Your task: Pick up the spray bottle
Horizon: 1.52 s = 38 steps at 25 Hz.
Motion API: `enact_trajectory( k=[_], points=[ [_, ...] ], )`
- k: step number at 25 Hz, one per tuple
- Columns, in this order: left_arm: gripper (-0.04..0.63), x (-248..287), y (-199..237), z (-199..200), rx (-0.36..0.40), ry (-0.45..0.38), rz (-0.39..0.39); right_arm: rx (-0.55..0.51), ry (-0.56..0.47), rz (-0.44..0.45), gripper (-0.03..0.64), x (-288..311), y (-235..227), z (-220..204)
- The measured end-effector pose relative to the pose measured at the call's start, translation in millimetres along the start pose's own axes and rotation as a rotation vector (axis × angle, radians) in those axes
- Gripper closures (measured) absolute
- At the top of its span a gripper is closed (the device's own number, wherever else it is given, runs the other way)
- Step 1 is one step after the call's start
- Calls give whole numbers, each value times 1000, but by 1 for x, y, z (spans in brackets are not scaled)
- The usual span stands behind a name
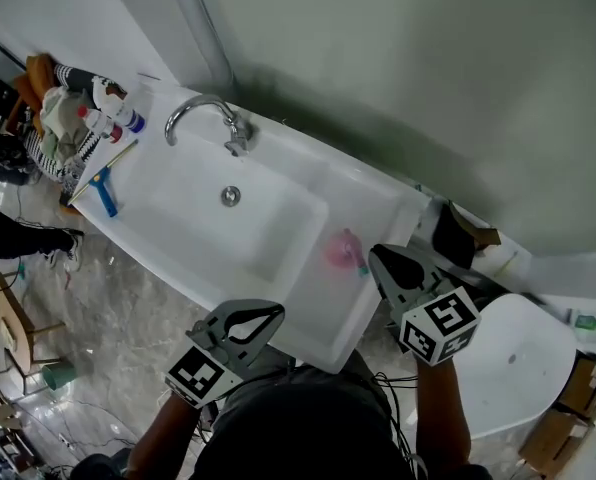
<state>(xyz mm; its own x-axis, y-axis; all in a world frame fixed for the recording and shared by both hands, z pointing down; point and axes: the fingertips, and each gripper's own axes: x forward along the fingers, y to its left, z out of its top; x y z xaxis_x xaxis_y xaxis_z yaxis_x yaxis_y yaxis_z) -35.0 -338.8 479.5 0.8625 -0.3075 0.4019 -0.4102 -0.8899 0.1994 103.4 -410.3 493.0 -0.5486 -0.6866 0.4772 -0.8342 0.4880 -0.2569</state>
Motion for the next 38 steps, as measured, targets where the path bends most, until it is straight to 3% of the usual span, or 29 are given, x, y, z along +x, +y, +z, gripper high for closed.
enact_trajectory(
  k=[5, 6, 8, 16, 29, 32, 38],
  points=[
    [591, 6, 7, -7, -23, 14, -9, -4, 7, 16, 601, 14, -2, -1],
    [591, 7, 8, -9, -27, 16, -10, -1, 10, 27, 587, 17, -1, -1],
    [591, 7, 11, -12, -33, 21, -9, 5, 24, 50, 483, 23, 3, -4],
    [591, 14, 21, -16, -48, 26, -12, -11, 115, 71, 439, 44, 6, -26],
    [591, 22, 32, -23, -80, 43, -10, -19, 211, 7, 442, 64, -11, -51],
    [591, 25, 34, -23, -77, 44, -15, -49, 209, -15, 533, 65, -14, -48],
    [591, 30, 35, -26, -53, 55, -27, -54, 199, -25, 552, 60, -17, -42]
  ],
)
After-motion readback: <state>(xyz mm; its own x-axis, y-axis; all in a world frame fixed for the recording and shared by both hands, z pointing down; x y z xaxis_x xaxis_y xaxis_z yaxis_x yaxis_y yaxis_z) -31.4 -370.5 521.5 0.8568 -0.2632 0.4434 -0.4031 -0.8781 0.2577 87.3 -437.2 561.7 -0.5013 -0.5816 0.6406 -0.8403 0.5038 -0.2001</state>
